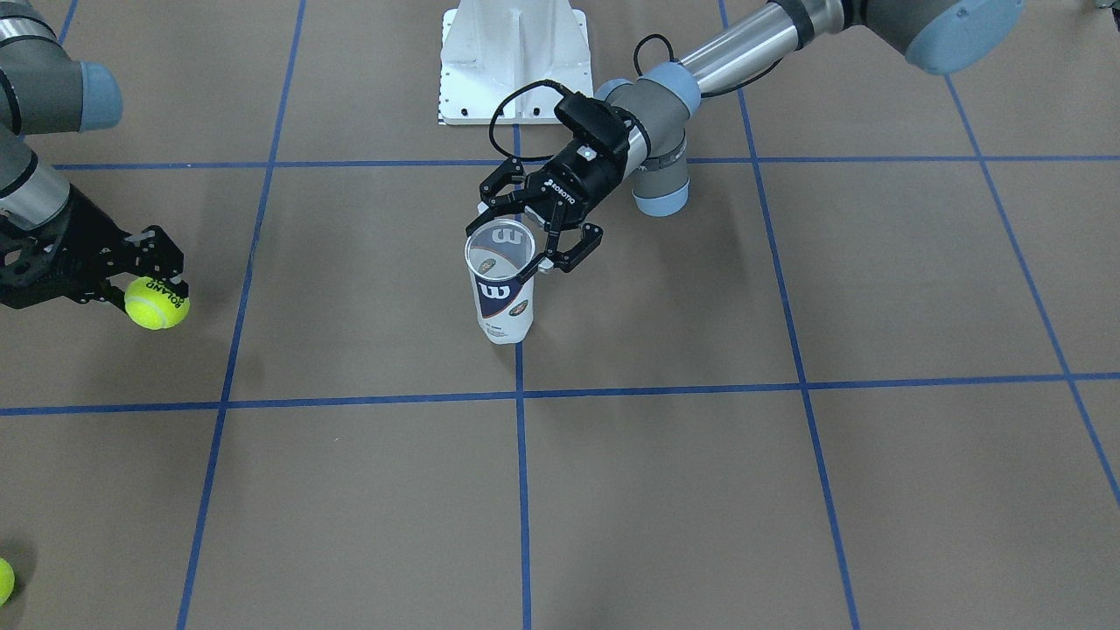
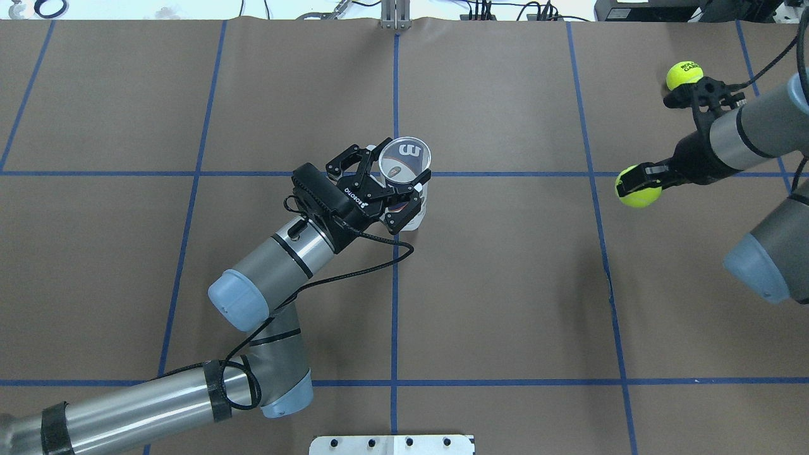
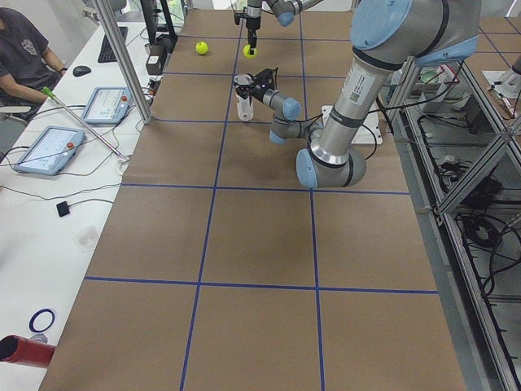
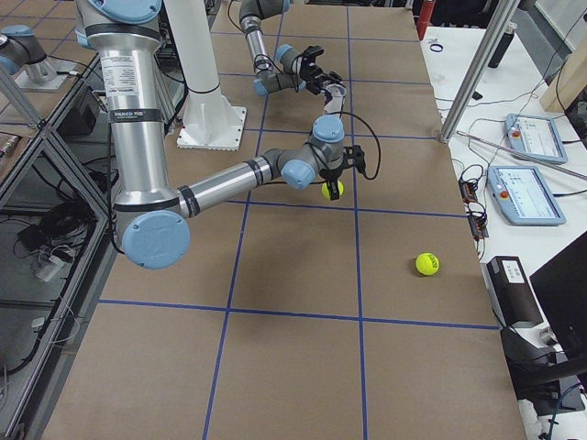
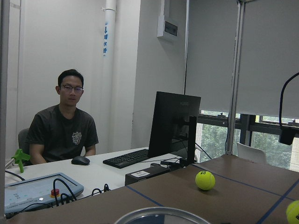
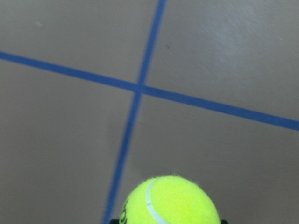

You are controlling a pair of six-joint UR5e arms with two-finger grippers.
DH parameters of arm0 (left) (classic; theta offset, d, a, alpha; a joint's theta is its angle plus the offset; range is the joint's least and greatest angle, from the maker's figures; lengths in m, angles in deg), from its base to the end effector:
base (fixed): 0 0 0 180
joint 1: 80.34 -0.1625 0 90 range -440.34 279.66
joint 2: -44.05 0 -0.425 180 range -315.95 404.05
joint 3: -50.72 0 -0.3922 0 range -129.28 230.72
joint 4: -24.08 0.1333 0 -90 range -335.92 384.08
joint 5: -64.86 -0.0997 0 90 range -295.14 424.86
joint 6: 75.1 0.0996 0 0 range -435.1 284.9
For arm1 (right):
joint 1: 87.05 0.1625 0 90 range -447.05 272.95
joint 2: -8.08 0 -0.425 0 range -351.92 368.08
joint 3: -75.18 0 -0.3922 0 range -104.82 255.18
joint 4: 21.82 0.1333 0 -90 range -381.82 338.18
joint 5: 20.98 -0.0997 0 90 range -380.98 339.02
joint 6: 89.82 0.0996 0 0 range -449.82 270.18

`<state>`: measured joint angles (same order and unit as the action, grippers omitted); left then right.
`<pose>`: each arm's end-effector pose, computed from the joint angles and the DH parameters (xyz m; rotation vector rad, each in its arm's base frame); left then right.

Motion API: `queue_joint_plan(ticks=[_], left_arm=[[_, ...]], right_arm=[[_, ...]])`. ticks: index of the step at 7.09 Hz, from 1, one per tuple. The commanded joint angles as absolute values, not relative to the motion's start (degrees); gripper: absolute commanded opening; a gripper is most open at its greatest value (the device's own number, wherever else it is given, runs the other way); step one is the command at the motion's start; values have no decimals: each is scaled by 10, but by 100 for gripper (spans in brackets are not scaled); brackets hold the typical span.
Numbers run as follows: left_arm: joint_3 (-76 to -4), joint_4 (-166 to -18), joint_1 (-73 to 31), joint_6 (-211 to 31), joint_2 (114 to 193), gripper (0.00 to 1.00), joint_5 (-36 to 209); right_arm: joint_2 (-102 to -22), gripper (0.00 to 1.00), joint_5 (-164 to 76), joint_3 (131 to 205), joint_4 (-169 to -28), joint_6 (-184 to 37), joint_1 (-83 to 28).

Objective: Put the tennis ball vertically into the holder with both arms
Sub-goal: 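Carry the ball with the right gripper over the tube's open end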

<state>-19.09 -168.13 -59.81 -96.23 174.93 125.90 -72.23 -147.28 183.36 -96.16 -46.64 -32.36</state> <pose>0.5582 -0.4029 0.2142 1.6435 1.2521 -0.0263 -0.2548 -0.4884 0.3876 0.1867 -0.9287 -0.1136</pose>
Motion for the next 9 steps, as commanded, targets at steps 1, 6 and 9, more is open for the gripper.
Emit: queue_joint_plan(ticks=[1, 6, 9], left_arm=[[-189, -1682, -599, -960, 1748, 78, 1259], [-181, -1682, -606, -957, 1750, 85, 1259], [-182, -1682, -608, -958, 1752, 87, 1259]], right_arm=[[-601, 0, -1476, 1887, -1158, -456, -323], [-476, 0, -1470, 1886, -1189, -282, -376], [-427, 0, -1448, 1862, -1189, -241, -402]])
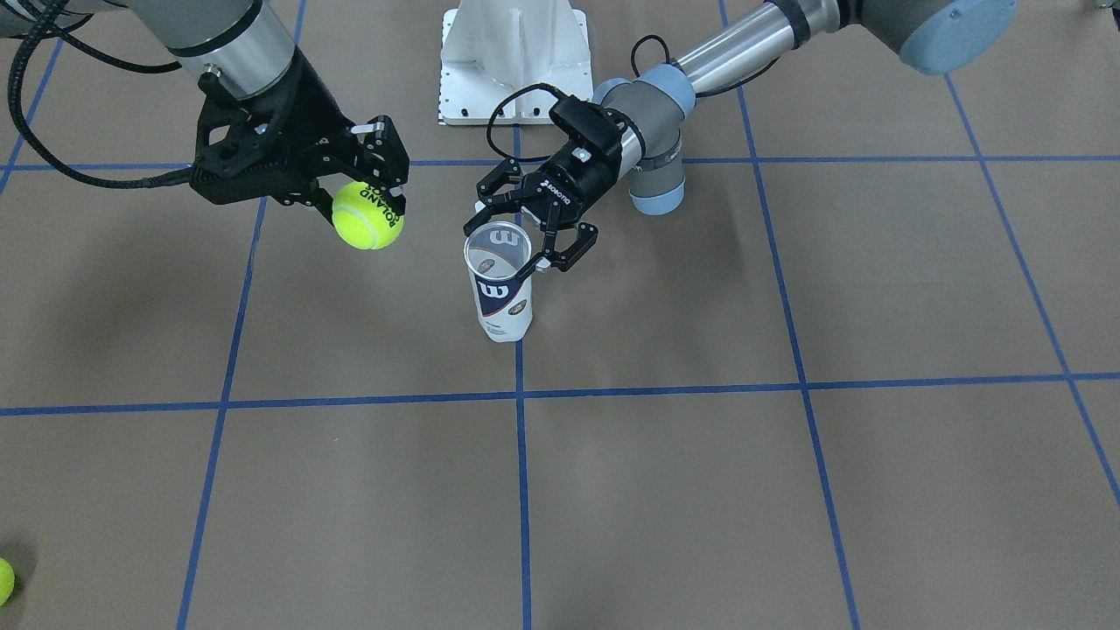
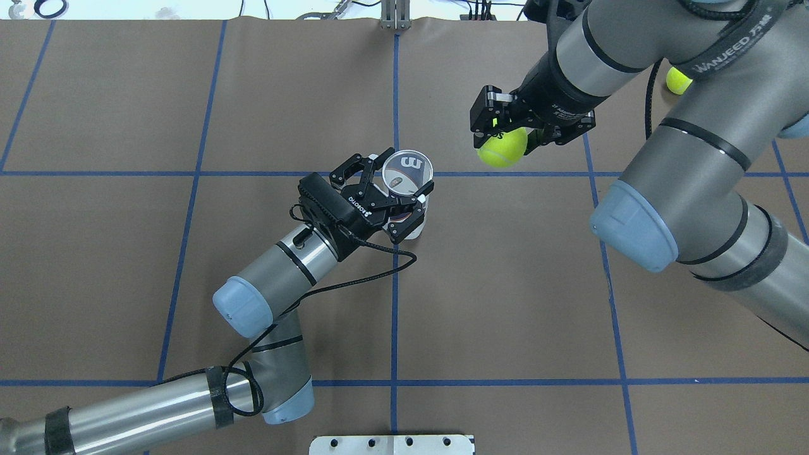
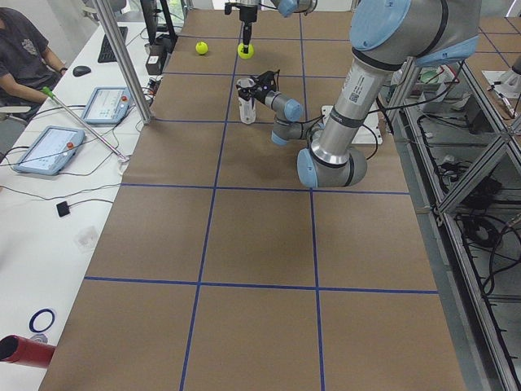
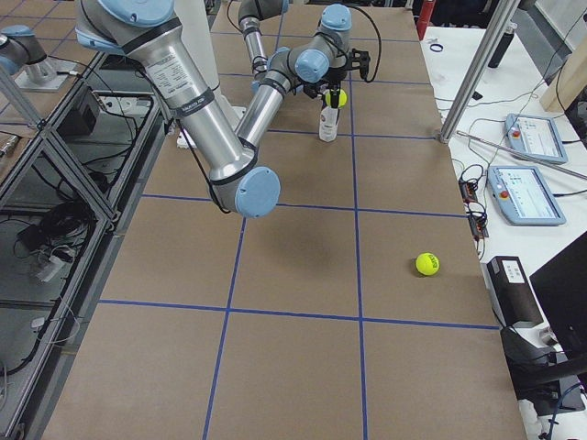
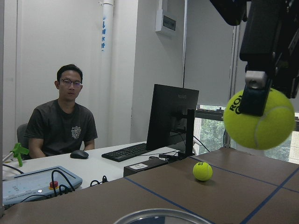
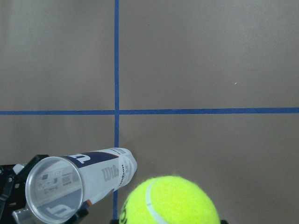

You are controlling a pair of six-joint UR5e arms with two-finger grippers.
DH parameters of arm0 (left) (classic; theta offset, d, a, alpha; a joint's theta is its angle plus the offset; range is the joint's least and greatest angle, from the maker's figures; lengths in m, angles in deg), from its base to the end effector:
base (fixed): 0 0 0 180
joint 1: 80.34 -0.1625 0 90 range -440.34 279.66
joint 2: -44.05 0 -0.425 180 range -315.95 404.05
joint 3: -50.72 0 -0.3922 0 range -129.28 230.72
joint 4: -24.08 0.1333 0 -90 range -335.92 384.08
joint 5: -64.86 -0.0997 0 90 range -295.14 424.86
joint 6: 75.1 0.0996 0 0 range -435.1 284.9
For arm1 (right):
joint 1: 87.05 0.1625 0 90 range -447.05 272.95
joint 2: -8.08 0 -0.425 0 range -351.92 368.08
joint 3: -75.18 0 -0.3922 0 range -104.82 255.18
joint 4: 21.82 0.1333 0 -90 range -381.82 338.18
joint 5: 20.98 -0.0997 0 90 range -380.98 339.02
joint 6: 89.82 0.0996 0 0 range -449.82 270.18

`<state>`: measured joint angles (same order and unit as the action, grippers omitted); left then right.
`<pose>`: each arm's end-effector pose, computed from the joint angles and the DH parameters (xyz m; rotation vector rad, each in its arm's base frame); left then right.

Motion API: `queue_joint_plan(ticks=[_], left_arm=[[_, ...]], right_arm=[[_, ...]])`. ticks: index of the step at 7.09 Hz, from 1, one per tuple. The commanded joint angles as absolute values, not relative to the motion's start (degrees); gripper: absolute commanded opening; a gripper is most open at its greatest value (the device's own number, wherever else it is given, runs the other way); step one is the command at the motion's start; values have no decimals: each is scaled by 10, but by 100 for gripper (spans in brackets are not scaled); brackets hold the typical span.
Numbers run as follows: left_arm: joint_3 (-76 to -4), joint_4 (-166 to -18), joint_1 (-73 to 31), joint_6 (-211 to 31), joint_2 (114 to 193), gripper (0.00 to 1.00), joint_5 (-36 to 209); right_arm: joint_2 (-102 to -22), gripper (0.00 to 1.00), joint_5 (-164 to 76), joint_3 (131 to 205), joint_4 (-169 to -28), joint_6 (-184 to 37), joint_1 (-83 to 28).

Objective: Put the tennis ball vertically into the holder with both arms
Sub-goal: 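Carry the ball with the right gripper over the tube's open end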

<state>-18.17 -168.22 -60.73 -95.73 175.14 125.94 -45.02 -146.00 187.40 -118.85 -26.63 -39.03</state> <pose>0.5687 -0.3953 0.2180 1.6338 1.2501 -0.0042 -0.3327 -0.4836 0.1372 0.0832 -1.0404 0.0583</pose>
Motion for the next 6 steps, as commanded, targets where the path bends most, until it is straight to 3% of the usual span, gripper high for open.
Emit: queue_joint_plan(ticks=[1, 6], left_arm=[[-182, -1682, -610, -957, 1751, 87, 1259], [-181, -1681, -610, -957, 1751, 83, 1259]], right_arm=[[-405, 0, -1441, 1846, -1189, -228, -412], [-367, 0, -1386, 1807, -1188, -205, -459]])
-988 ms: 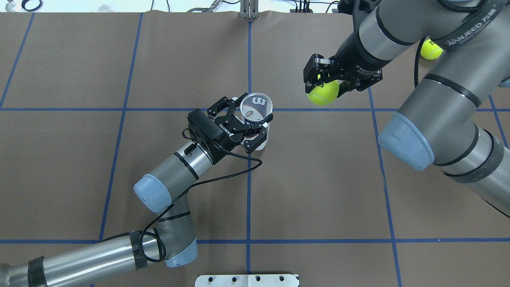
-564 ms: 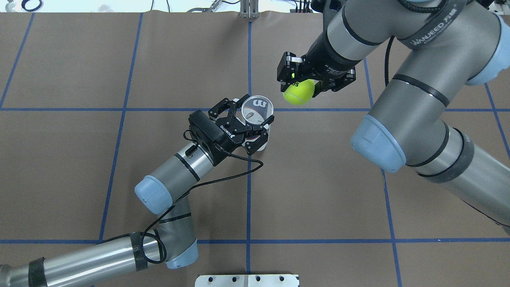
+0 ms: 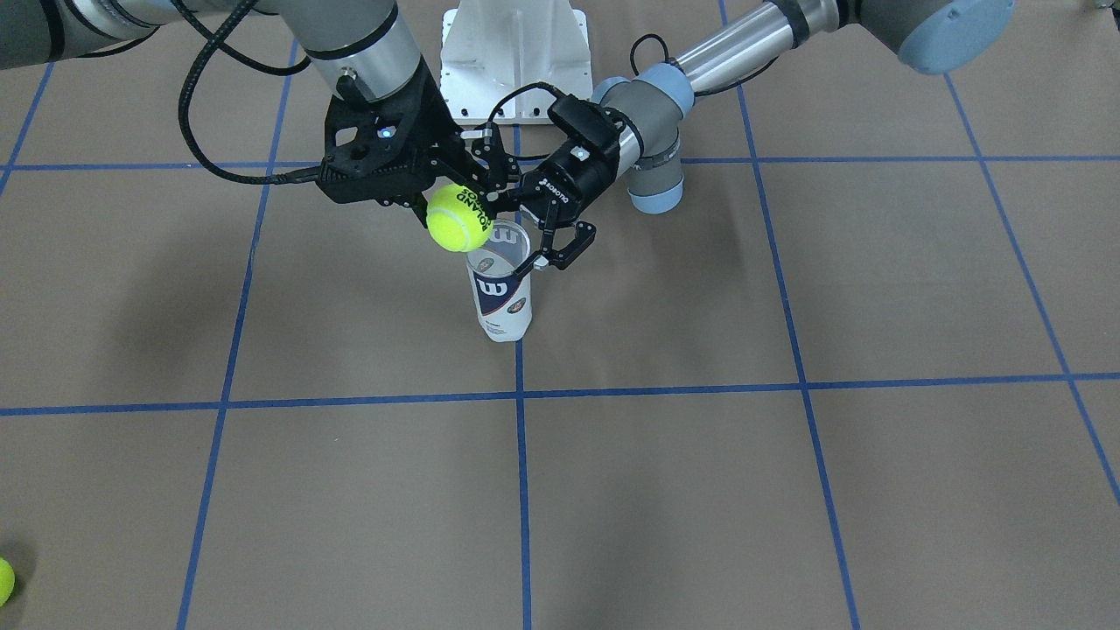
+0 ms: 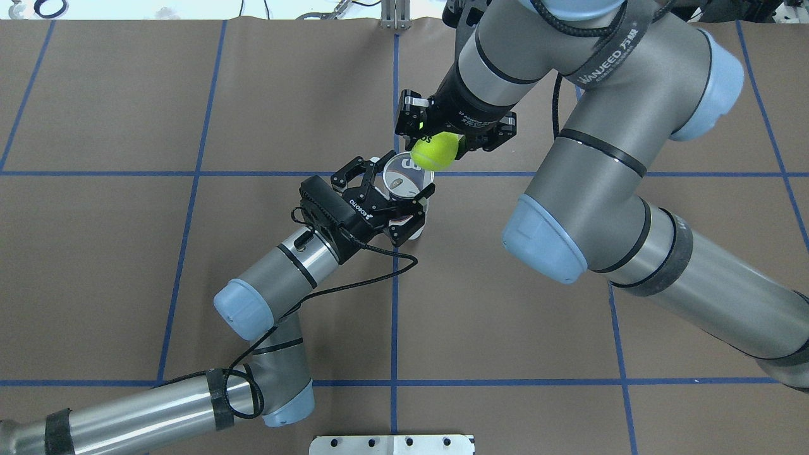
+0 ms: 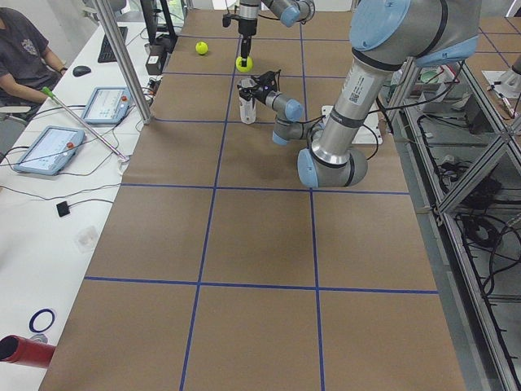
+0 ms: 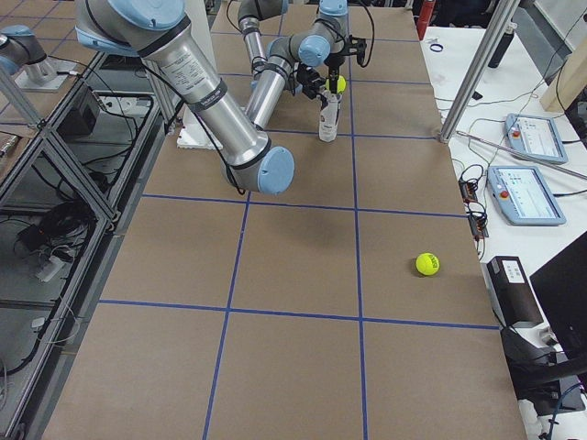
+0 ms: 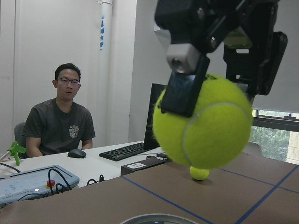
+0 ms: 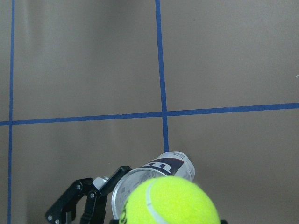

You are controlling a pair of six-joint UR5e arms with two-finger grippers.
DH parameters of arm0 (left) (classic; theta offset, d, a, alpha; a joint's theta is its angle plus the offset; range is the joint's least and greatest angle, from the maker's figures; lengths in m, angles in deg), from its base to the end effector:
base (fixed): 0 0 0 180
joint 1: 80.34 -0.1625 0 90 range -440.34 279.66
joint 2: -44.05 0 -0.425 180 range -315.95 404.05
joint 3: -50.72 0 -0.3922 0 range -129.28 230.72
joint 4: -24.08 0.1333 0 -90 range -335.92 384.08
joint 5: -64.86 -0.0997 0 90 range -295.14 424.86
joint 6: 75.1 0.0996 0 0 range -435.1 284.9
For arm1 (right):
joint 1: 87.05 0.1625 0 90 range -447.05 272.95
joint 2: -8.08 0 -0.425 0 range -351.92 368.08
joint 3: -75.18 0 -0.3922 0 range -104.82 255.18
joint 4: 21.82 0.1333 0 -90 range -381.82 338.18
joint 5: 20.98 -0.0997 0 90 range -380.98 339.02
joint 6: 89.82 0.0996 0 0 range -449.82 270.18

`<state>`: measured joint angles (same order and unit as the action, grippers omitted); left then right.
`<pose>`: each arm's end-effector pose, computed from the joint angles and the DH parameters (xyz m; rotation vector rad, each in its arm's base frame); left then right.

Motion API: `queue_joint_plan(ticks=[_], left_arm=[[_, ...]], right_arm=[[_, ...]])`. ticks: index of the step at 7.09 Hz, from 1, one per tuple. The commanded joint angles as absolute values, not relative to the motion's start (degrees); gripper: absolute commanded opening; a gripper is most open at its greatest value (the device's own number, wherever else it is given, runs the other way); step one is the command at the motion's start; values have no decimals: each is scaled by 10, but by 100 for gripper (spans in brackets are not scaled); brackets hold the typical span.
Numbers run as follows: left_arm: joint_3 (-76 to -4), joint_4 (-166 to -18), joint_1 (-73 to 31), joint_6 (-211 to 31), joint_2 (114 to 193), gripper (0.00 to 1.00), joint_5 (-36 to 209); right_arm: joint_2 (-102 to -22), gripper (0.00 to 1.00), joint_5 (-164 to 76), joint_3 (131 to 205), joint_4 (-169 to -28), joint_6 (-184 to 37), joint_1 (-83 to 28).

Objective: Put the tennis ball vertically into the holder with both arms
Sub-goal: 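Carry the ball with the right gripper over the tube's open end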

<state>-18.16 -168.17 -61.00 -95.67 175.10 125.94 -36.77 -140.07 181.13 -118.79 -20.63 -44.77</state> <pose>0.5707 -0.3926 0.2185 1.6307 1.2517 0.0003 -0.4015 -0.4798 0.0891 0.0833 -1.0304 0.1010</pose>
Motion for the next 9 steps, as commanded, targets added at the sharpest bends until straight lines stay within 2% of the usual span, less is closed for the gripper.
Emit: queue_joint_plan(ticks=[1, 4, 6, 7, 8, 9], left_arm=[[-181, -1681, -610, -957, 1751, 83, 1259], [-182, -1681, -610, -957, 1751, 83, 1259], [-182, -1681, -610, -957, 1752, 83, 1259], [-182, -1681, -610, -957, 1752, 83, 1259], [-182, -1681, -610, -957, 1752, 83, 1259], [-182, -1682, -611, -957, 1752, 84, 1259]], right_arm=[[-367, 0, -1383, 1806, -1188, -205, -464], [-342, 0, -1375, 1776, -1188, -203, -472], [-341, 37, -1375, 1774, -1188, -194, -476], [-342, 79, -1372, 1775, -1187, -194, -478], [-342, 98, -1371, 1775, -1187, -192, -478], [-342, 98, -1370, 1776, -1187, -192, -478]])
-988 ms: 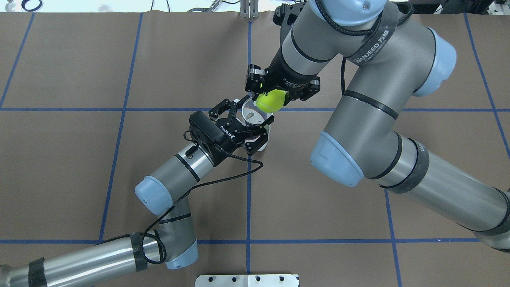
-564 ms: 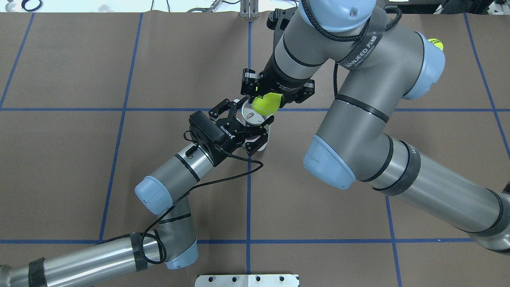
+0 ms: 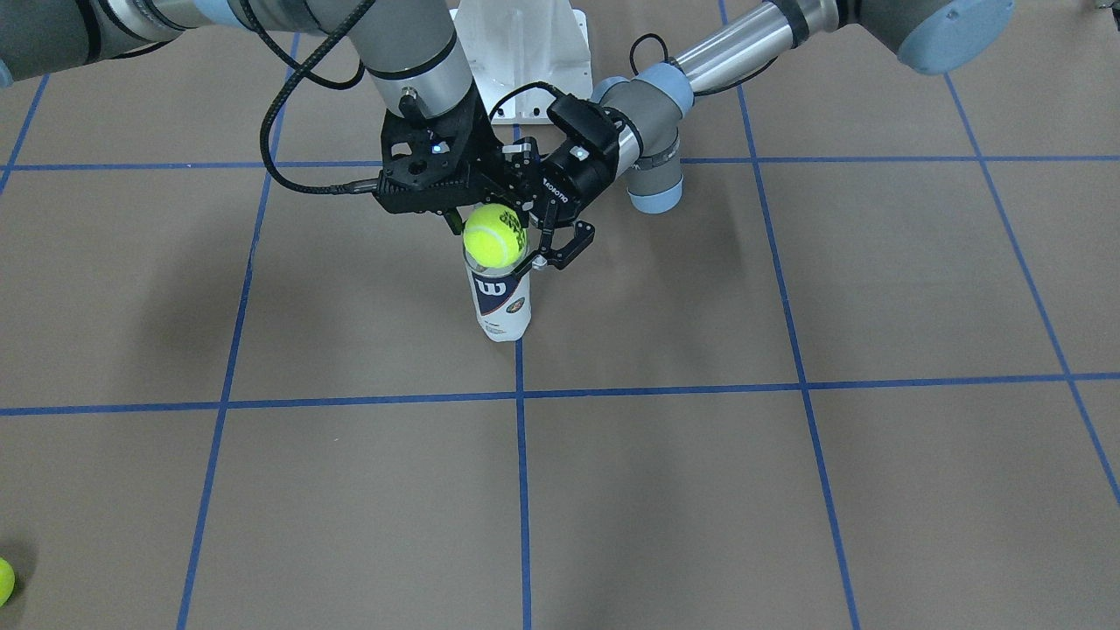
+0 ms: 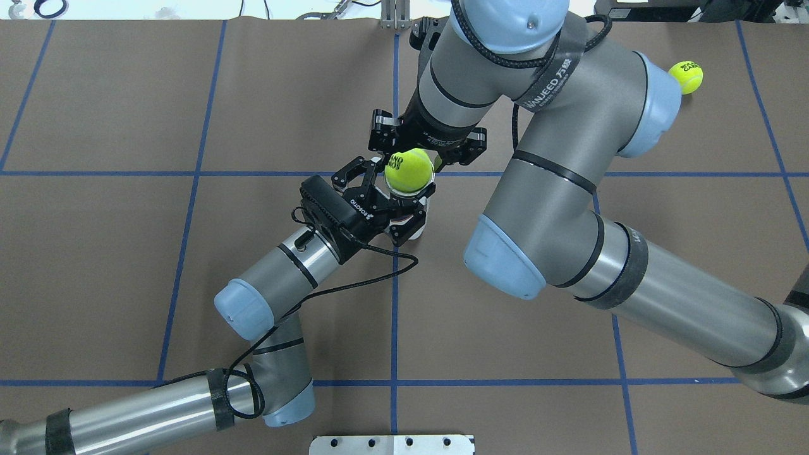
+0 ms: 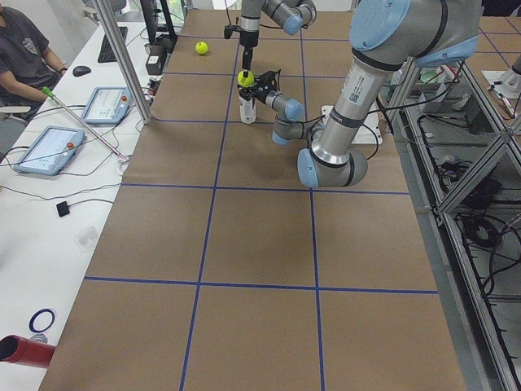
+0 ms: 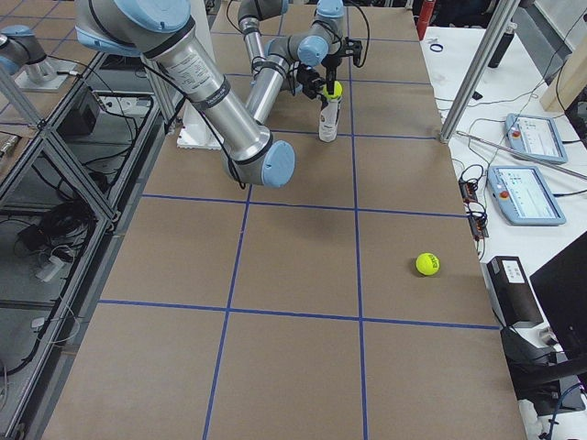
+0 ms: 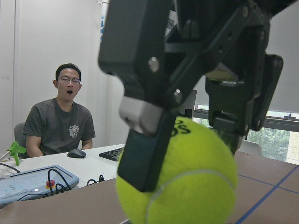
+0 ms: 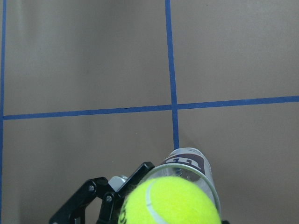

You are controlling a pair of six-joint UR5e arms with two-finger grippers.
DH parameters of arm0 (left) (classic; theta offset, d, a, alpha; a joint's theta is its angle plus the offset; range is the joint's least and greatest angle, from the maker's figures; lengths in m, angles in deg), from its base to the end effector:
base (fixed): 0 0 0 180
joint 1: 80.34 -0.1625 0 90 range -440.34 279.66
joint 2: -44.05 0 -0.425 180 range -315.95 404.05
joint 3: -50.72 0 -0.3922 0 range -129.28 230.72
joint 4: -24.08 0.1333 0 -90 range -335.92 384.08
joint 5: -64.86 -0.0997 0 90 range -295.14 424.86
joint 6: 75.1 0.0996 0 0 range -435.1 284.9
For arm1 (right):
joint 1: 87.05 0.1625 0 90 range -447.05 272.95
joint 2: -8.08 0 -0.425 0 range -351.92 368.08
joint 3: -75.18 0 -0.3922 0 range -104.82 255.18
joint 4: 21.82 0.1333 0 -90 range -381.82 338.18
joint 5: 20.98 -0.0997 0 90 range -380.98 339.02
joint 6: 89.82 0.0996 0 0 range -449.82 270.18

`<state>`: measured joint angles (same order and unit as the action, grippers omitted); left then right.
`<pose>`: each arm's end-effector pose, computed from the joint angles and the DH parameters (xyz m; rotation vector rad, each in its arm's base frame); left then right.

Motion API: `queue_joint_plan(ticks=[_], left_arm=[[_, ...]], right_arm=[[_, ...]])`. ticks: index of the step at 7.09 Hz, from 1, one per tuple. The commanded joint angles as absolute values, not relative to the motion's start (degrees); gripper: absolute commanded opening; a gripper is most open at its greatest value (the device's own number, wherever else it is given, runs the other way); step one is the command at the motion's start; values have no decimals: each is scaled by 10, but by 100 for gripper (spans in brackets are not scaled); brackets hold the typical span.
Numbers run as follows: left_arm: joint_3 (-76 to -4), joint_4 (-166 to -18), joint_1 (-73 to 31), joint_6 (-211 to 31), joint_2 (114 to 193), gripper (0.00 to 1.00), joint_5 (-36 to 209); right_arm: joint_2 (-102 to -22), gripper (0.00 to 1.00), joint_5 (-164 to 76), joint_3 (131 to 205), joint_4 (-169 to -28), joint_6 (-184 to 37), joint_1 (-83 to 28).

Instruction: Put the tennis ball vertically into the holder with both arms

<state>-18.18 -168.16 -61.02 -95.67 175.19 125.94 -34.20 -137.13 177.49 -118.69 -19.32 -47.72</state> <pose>0.5708 -0.3924 0.2173 1.6313 1.2534 -0.0004 -0.4397 -0.4759 0.0825 0.0789 -0.9999 0.1050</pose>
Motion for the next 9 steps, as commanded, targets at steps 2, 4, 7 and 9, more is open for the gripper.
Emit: queue_joint_plan(ticks=[2, 4, 7, 9], left_arm=[[-182, -1682, -611, -958, 1753, 84, 1259], [-182, -1683, -611, -958, 1753, 87, 1259], [-182, -1685, -611, -958, 1754, 88, 1259], [-182, -1686, -610, -959, 1754, 90, 1260]], right_arm=[[-342, 99, -1370, 1776, -1187, -192, -478], [-343, 99, -1370, 1777, -1188, -192, -478], [-350, 99, -1372, 1783, -1189, -193, -473], [-420, 99, -1380, 1799, -1186, -216, -412]])
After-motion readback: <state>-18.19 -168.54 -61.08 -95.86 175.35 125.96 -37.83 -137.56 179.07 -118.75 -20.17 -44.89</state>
